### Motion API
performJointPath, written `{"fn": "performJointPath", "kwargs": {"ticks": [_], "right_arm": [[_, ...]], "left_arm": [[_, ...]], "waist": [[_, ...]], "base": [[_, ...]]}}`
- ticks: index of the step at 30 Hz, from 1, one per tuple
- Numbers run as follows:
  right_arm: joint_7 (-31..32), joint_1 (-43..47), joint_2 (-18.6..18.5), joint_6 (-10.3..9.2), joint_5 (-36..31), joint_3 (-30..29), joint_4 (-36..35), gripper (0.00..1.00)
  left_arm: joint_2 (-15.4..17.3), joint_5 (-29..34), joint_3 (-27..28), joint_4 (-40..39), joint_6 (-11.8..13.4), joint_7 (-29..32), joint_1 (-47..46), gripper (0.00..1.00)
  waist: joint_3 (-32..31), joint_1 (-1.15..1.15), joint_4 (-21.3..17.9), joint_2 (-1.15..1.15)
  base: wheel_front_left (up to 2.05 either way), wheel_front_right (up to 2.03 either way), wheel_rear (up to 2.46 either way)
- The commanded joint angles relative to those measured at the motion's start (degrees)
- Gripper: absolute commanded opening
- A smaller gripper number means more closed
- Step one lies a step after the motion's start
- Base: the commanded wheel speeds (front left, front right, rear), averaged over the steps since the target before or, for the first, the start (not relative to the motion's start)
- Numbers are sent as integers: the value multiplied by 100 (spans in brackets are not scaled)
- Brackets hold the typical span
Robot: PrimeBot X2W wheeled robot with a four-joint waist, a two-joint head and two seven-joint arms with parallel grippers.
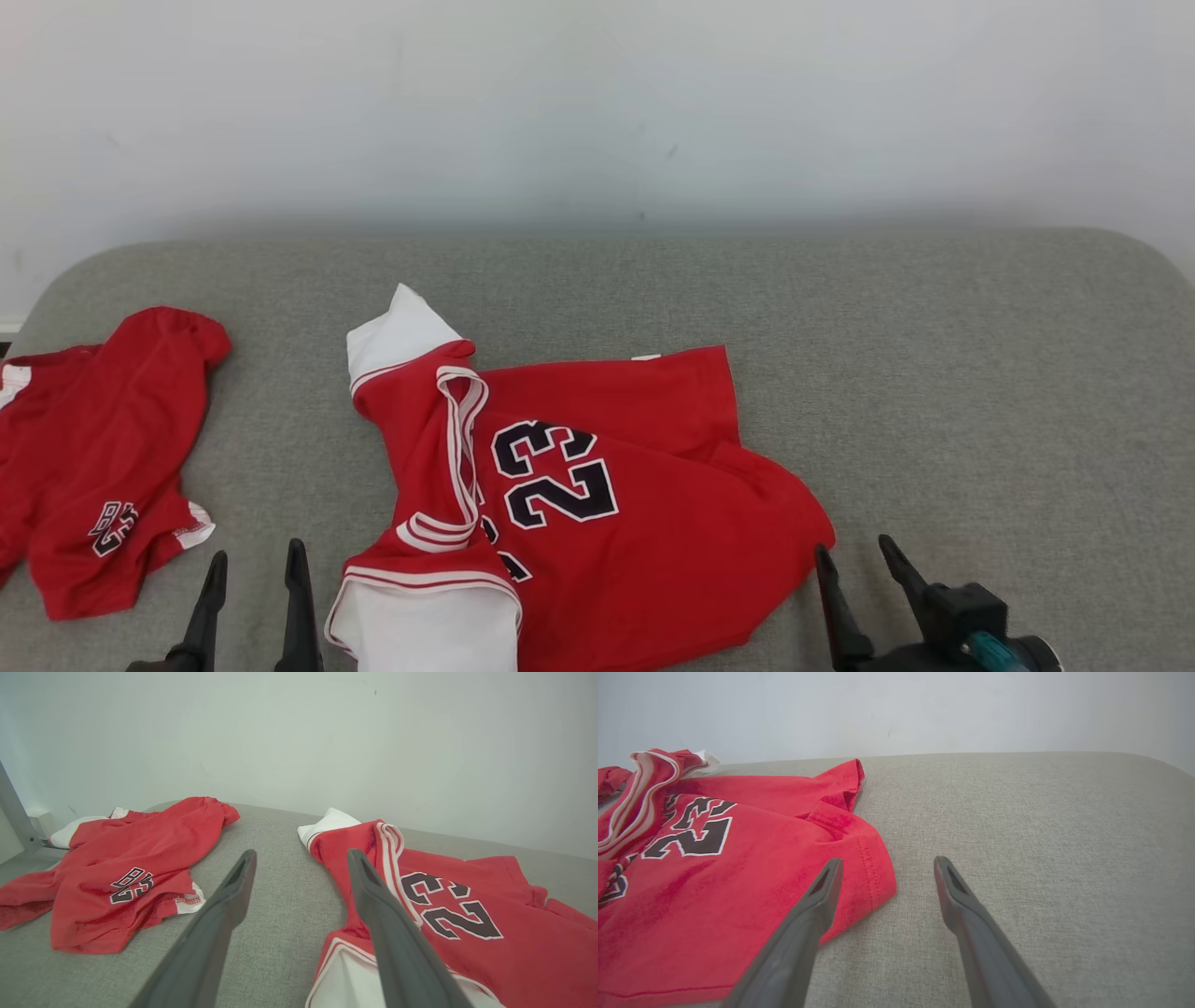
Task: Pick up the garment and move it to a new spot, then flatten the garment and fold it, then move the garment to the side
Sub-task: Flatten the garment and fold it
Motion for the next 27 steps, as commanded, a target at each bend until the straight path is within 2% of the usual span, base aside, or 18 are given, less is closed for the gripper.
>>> {"fn": "performJointPath", "kwargs": {"ticks": [1,10,15,16,17,18,27], "right_arm": [[-6,-218,-4,21,-121,72,270,100],[-7,-1309,-230,21,-292,254,1888,100],[-6,-1582,-276,21,-210,362,2634,100],[-5,-1666,-284,21,-180,422,2783,85],[-2,-1730,-290,21,-115,459,2865,15],[-5,-1774,-308,21,-52,471,2875,0],[-7,-1619,-704,15,219,178,2247,0]], "left_arm": [[-60,38,84,55,-60,-12,73,100],[-193,197,179,189,-194,-13,22,100],[-218,217,193,202,-231,-13,40,100],[-223,221,197,200,-222,-13,52,100],[-225,223,211,195,-223,-13,64,100],[-229,221,226,188,-221,-13,75,100],[-235,46,196,209,-147,-14,173,100]], "waist": [[6,0,63,0],[58,0,364,0],[29,0,470,0],[24,0,481,0],[20,0,486,0],[18,0,483,0],[-9,0,165,0]], "base": [[0,0,0],[0,0,0],[0,0,0],[0,0,0],[0,0,0],[0,0,0],[0,0,0]]}}
